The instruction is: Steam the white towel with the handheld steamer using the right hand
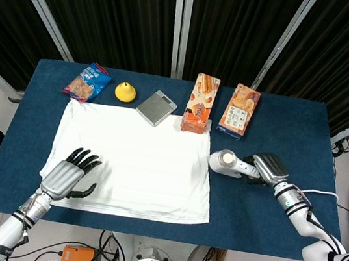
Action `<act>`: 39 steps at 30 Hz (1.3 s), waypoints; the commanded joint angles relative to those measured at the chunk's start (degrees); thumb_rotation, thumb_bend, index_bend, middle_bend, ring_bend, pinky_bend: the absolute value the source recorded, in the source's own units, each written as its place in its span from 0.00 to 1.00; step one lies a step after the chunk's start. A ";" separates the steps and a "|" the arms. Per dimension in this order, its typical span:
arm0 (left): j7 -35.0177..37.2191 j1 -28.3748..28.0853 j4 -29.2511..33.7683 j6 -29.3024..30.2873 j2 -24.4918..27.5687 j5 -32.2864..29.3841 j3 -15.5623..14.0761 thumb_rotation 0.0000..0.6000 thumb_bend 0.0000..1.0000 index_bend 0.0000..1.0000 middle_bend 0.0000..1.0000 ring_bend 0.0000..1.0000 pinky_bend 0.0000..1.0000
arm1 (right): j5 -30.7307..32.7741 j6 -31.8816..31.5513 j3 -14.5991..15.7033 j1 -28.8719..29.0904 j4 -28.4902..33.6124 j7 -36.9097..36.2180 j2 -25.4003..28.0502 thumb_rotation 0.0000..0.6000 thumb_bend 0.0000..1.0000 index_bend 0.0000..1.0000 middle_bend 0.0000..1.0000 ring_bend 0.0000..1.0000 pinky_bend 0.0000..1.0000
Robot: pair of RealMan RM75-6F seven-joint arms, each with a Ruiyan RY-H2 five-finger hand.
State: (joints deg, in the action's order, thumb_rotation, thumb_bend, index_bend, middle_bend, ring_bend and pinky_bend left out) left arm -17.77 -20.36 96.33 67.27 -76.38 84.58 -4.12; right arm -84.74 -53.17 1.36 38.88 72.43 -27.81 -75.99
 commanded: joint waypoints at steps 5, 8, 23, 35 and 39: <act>0.45 1.73 0.98 2.40 1.92 -1.36 0.79 0.13 0.32 0.14 0.10 0.00 0.00 | -0.04 3.68 0.94 -0.59 -6.16 -4.15 -2.44 1.00 0.55 0.83 0.80 0.67 0.58; 0.83 2.49 1.25 3.63 2.66 -1.91 1.24 0.13 0.32 0.14 0.10 0.00 0.00 | 0.27 3.79 0.67 -0.87 -6.61 -2.78 -2.46 1.00 0.43 0.64 0.64 0.45 0.45; 3.79 6.55 0.85 8.58 6.69 -4.13 2.36 0.13 0.32 0.14 0.10 0.00 0.00 | 3.84 3.84 -1.75 -2.67 -1.59 3.83 2.07 1.00 0.02 0.01 0.12 0.00 0.05; 9.71 12.27 -0.17 14.81 12.84 -8.76 4.39 0.17 0.32 0.14 0.10 0.00 0.00 | 6.85 -14.98 -4.44 -13.00 13.53 19.68 15.12 1.00 0.02 0.00 0.11 0.00 0.10; 13.05 14.75 -0.65 17.27 14.55 -9.42 4.67 0.20 0.32 0.14 0.10 0.00 0.00 | 6.88 -22.73 -3.78 -18.78 19.54 22.17 19.13 1.00 0.02 0.00 0.11 0.00 0.11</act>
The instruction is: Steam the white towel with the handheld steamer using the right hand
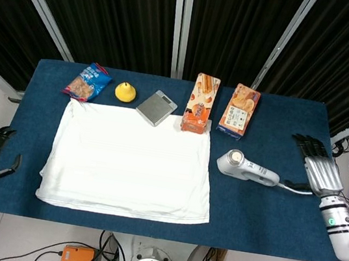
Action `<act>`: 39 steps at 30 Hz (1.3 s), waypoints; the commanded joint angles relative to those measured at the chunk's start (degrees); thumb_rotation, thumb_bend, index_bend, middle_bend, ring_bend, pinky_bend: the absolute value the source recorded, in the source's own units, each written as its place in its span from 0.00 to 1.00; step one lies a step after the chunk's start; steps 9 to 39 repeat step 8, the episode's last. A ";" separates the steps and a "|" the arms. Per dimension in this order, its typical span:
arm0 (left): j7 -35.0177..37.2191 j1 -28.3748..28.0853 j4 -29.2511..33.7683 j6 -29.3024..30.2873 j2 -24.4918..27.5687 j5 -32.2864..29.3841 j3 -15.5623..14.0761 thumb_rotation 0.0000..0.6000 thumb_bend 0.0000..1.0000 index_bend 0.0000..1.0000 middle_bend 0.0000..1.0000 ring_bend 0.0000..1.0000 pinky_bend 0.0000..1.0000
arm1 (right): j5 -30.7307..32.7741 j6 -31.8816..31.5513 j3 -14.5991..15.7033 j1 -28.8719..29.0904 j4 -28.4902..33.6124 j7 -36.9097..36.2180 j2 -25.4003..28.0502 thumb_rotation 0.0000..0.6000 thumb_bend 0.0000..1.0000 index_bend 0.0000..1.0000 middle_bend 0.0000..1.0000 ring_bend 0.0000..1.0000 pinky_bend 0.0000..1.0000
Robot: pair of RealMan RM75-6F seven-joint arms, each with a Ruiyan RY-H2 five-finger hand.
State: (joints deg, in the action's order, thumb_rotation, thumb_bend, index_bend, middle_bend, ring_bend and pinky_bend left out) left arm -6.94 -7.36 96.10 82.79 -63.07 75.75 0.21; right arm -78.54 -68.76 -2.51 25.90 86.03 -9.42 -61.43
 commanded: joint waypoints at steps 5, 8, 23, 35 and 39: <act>5.70 4.99 -0.83 5.48 1.79 1.39 -0.41 0.25 0.32 0.14 0.10 0.00 0.00 | -0.91 -15.41 1.87 -12.82 9.25 4.18 5.94 1.00 0.03 0.00 0.11 0.00 0.11; 5.77 6.33 -1.03 6.96 1.44 2.62 -0.98 0.25 0.32 0.14 0.10 0.00 0.00 | -1.95 -18.01 2.47 -15.34 9.83 4.04 5.74 1.00 0.03 0.00 0.11 0.00 0.11; 5.77 6.33 -1.03 6.96 1.44 2.62 -0.98 0.25 0.32 0.14 0.10 0.00 0.00 | -1.95 -18.01 2.47 -15.34 9.83 4.04 5.74 1.00 0.03 0.00 0.11 0.00 0.11; 5.77 6.33 -1.03 6.96 1.44 2.62 -0.98 0.25 0.32 0.14 0.10 0.00 0.00 | -1.95 -18.01 2.47 -15.34 9.83 4.04 5.74 1.00 0.03 0.00 0.11 0.00 0.11; 5.77 6.33 -1.03 6.96 1.44 2.62 -0.98 0.25 0.32 0.14 0.10 0.00 0.00 | -1.95 -18.01 2.47 -15.34 9.83 4.04 5.74 1.00 0.03 0.00 0.11 0.00 0.11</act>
